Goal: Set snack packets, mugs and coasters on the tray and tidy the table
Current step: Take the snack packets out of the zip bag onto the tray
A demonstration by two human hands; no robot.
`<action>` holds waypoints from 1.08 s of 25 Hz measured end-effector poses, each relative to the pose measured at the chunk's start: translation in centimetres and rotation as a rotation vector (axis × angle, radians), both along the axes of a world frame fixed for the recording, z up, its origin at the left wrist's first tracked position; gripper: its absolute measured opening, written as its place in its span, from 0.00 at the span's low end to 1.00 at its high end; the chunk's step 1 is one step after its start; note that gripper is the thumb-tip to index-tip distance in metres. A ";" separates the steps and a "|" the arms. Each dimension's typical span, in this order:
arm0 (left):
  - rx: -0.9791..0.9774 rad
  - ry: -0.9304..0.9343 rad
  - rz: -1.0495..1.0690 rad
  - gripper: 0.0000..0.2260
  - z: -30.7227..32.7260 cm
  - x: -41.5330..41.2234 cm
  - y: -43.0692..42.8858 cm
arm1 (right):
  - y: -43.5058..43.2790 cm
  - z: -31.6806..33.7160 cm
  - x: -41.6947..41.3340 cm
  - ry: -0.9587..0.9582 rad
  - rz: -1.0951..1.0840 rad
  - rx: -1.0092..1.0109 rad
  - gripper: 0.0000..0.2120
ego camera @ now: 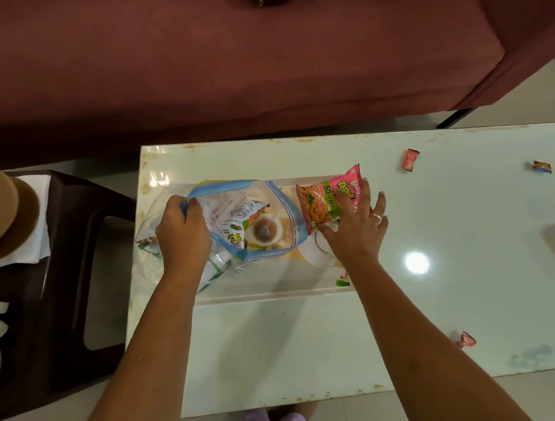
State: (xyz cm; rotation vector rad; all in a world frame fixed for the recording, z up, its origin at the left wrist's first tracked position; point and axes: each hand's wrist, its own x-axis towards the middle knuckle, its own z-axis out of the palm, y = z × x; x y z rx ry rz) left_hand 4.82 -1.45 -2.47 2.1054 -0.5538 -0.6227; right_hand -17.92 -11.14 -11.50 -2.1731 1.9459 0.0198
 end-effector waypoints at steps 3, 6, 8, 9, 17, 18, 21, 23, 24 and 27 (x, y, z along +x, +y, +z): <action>-0.012 0.010 0.003 0.05 0.0 -0.4 0.3 | -0.5 0.5 0.5 0.112 0.019 0.025 0.38; -0.025 0.027 0.014 0.05 0.2 -0.5 0.6 | 0.0 2.8 1.8 -0.029 -0.083 -0.060 0.32; -0.026 0.015 0.020 0.05 0.4 -0.5 0.8 | 1.4 4.7 3.5 -0.514 -0.083 -0.302 0.17; -0.027 0.007 0.019 0.05 0.5 -0.5 0.9 | 2.1 5.6 4.8 -0.723 0.018 -0.305 0.12; -0.180 0.132 0.175 0.10 3.0 0.5 2.0 | 4.3 6.3 14.2 -0.154 0.691 0.348 0.42; -0.225 0.121 0.218 0.12 3.7 0.7 2.2 | 4.2 6.4 15.2 -0.196 0.664 0.357 0.37; -0.349 0.108 0.364 0.14 5.8 1.5 2.4 | 4.8 7.7 18.8 -0.493 0.620 0.335 0.17; -0.406 0.107 0.424 0.14 6.8 2.2 2.8 | 6.0 8.8 21.1 -0.648 0.620 0.329 0.14; -0.411 0.103 0.426 0.14 7.0 2.5 3.0 | 6.5 9.1 21.9 -0.648 0.637 0.320 0.15; -0.294 0.100 0.360 0.12 6.4 3.3 3.6 | 7.3 9.0 21.9 -0.572 0.612 0.274 0.14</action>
